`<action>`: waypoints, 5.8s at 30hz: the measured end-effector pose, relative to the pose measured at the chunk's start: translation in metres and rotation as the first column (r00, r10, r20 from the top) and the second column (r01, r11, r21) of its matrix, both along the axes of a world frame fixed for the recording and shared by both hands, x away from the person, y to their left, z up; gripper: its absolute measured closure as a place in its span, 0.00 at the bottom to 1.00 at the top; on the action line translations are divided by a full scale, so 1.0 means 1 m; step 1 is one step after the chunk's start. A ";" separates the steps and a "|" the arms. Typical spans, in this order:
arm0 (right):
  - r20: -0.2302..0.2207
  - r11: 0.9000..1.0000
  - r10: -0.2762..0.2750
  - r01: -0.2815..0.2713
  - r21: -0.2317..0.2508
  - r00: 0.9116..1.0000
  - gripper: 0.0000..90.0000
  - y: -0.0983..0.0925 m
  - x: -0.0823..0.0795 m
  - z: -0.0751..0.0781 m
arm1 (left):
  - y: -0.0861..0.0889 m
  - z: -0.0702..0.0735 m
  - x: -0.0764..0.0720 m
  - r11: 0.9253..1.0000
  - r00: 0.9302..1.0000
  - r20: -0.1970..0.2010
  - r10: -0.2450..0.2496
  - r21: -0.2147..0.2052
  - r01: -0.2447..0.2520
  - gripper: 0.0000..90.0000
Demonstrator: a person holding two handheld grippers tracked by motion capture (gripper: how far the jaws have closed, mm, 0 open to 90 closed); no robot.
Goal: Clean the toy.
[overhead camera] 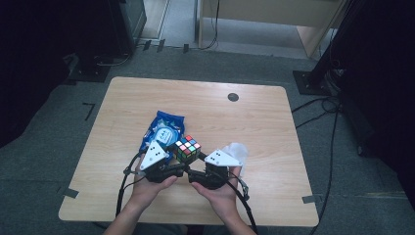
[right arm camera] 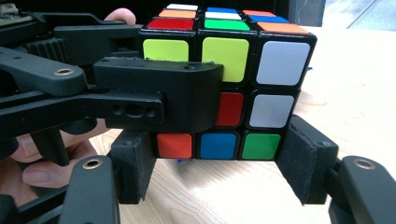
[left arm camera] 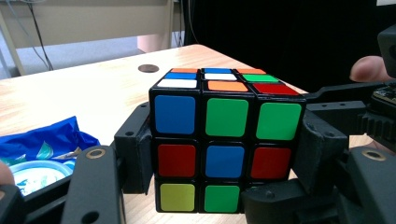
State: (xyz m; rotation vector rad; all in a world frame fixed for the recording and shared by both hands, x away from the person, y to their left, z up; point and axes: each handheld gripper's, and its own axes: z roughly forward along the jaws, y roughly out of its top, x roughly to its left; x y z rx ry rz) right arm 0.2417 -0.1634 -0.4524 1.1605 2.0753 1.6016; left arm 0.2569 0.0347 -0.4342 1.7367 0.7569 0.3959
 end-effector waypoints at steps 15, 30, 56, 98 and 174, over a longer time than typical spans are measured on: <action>-0.003 1.000 0.029 -0.029 0.002 1.000 0.38 0.000 0.006 -0.005 | -0.001 -0.003 0.000 1.000 1.000 0.006 0.015 0.022 -0.015 0.37; 0.170 0.993 0.050 -0.031 -0.110 0.984 0.39 -0.005 0.002 -0.007 | 0.001 0.001 0.005 0.999 0.998 -0.049 -0.039 0.020 0.040 0.36; 0.415 0.898 0.211 -0.007 -0.441 0.885 0.39 0.008 -0.015 -0.011 | 0.000 0.008 0.016 0.995 0.961 -0.270 -0.062 0.062 0.082 0.34; 0.367 0.914 0.156 0.007 -0.405 0.917 0.40 -0.005 -0.005 -0.009 | 0.009 0.008 0.016 0.993 0.975 -0.197 -0.107 0.023 0.113 0.37; 0.150 1.000 -0.026 0.026 0.007 0.988 0.97 -0.061 -0.010 0.058 | -0.011 -0.014 -0.005 0.984 0.991 0.093 -0.092 0.161 0.076 0.37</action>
